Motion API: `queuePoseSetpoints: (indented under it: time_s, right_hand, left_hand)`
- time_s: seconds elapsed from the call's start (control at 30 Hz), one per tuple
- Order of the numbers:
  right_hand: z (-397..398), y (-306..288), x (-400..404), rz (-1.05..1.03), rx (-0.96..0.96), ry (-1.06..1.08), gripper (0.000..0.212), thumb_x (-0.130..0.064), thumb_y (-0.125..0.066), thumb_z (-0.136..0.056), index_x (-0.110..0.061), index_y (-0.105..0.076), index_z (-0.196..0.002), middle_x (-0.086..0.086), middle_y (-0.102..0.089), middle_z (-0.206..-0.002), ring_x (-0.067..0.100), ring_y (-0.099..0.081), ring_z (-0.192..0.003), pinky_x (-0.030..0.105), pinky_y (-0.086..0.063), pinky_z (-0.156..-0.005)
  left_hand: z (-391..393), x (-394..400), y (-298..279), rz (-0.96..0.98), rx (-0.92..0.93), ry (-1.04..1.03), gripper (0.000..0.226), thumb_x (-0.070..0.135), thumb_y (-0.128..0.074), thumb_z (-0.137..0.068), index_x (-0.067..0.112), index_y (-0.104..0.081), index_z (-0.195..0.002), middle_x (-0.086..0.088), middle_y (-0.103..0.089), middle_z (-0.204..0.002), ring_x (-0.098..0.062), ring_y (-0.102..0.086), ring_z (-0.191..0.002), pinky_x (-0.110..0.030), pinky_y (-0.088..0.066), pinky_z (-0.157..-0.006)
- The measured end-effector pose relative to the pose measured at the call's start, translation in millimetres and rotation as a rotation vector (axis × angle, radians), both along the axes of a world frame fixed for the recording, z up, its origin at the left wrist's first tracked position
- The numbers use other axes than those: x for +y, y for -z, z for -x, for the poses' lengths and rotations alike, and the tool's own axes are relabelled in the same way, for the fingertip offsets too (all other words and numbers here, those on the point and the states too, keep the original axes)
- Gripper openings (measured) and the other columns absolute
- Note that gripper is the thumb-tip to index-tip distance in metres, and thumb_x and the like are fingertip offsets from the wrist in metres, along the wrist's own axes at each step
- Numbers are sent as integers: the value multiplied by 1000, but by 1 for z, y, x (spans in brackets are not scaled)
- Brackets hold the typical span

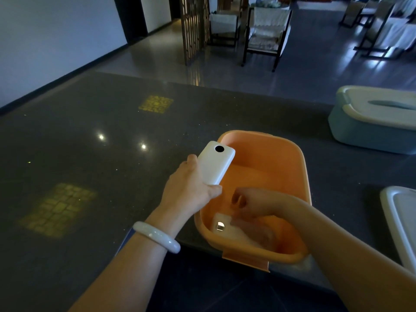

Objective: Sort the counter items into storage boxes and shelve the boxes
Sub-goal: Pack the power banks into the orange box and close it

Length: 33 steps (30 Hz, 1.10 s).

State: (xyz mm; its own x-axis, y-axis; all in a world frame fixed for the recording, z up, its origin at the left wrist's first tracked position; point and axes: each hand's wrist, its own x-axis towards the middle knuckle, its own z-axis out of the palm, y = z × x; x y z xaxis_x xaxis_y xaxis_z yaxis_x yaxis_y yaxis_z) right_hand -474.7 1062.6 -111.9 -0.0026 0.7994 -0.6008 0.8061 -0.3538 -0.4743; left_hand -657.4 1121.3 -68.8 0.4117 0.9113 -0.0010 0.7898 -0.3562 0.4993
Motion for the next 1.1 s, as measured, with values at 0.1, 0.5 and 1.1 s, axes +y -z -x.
queuePoseSetpoints:
  time_s: [0.1,0.5,1.1]
  right_hand:
    - [-2,-21,-1,-232,412,351,31,-29,-63,-91,-22,-57,-120,-2,-65,-111,16,-68,-93,30,-58,-82]
    - [-7,-57,-11,-273,951,692,35,-10,-59,-92,-14,-57,-127,7,-68,-117,28,-66,-105,47,-54,-90]
    - [10,-53,-2,-492,102,309,75,-40,-84,-65,-16,-50,-128,3,-59,-115,20,-58,-106,35,-54,-86]
  left_hand:
    - [-5,-4,0,-33,-37,-20,79,52,-78,-68,23,-35,-129,2,-51,-114,-11,-53,-92,-23,-44,-65]
    - [-34,-7,-21,502,-475,-38,50,47,-68,-83,17,-50,-118,4,-61,-106,-13,-60,-94,-35,-52,-78]
    - [-42,-15,-7,609,-698,-77,24,23,-73,-83,21,-58,-101,-3,-66,-97,-21,-67,-90,-44,-57,-82]
